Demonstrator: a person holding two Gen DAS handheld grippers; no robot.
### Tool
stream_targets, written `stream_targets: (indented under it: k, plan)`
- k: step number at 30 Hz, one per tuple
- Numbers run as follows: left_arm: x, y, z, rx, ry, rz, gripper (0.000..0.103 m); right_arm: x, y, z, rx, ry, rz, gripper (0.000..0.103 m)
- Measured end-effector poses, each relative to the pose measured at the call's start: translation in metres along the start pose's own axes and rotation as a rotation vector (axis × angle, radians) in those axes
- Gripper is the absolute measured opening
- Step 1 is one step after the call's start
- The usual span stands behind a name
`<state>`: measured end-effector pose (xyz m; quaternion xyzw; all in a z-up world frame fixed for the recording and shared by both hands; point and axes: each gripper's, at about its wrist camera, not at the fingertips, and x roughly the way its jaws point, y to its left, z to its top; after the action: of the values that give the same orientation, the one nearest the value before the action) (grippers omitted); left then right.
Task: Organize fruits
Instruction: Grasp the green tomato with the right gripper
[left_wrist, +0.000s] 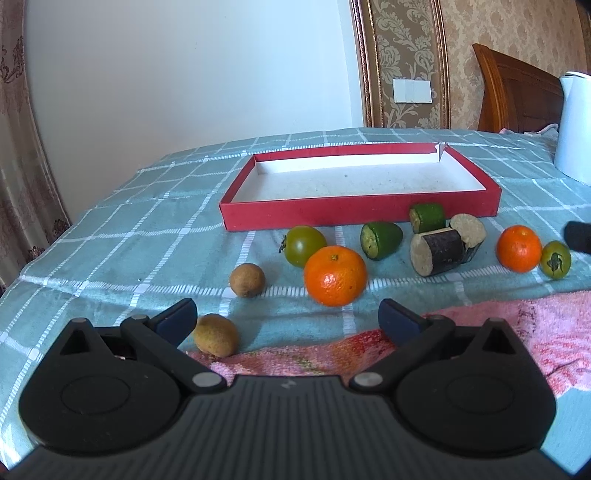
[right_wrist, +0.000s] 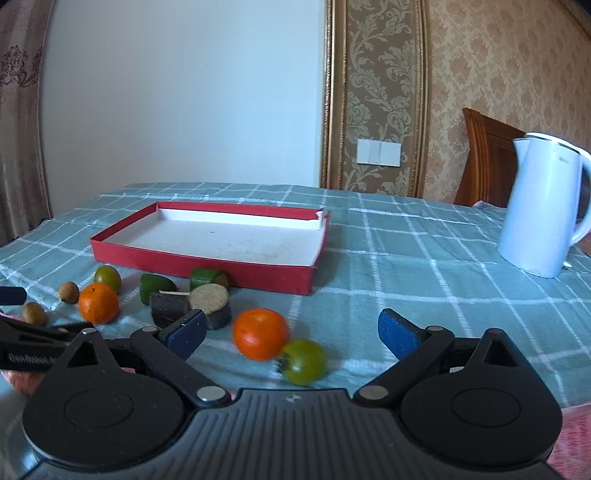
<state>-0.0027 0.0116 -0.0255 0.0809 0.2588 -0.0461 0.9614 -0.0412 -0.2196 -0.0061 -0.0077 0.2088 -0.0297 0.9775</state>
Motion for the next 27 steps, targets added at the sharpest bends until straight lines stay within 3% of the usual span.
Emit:
stream_targets:
  k: [5, 10, 15, 16, 19, 20, 27]
  plan:
    - [-0.002, 0.001, -0.006, 0.009, -0.011, -0.013, 0.103, -0.014, -0.017, -0.004, 0.000, -0.041, 0.005, 0.100]
    - [-0.003, 0.003, -0.008, -0.005, -0.027, -0.021, 0.103, -0.011, -0.001, -0.001, -0.061, -0.059, 0.047, 0.100]
    - [-0.003, 0.007, -0.009, -0.013, -0.024, -0.023, 0.103, 0.014, 0.011, 0.004, -0.078, 0.009, 0.040, 0.099]
    - [-0.004, 0.008, -0.009, -0.016, -0.025, -0.024, 0.103, 0.018, 0.008, 0.001, -0.063, 0.027, 0.051, 0.095]
    - [-0.004, 0.012, -0.008, -0.043, -0.024, -0.038, 0.103, 0.029, -0.001, -0.006, -0.015, 0.097, 0.088, 0.061]
    - [-0.004, 0.013, -0.007, -0.050, -0.023, -0.045, 0.103, 0.032, -0.004, -0.008, 0.003, 0.121, 0.103, 0.054]
    - [-0.004, 0.017, -0.009, -0.063, -0.023, -0.049, 0.103, 0.038, -0.004, -0.016, -0.023, 0.124, 0.115, 0.047]
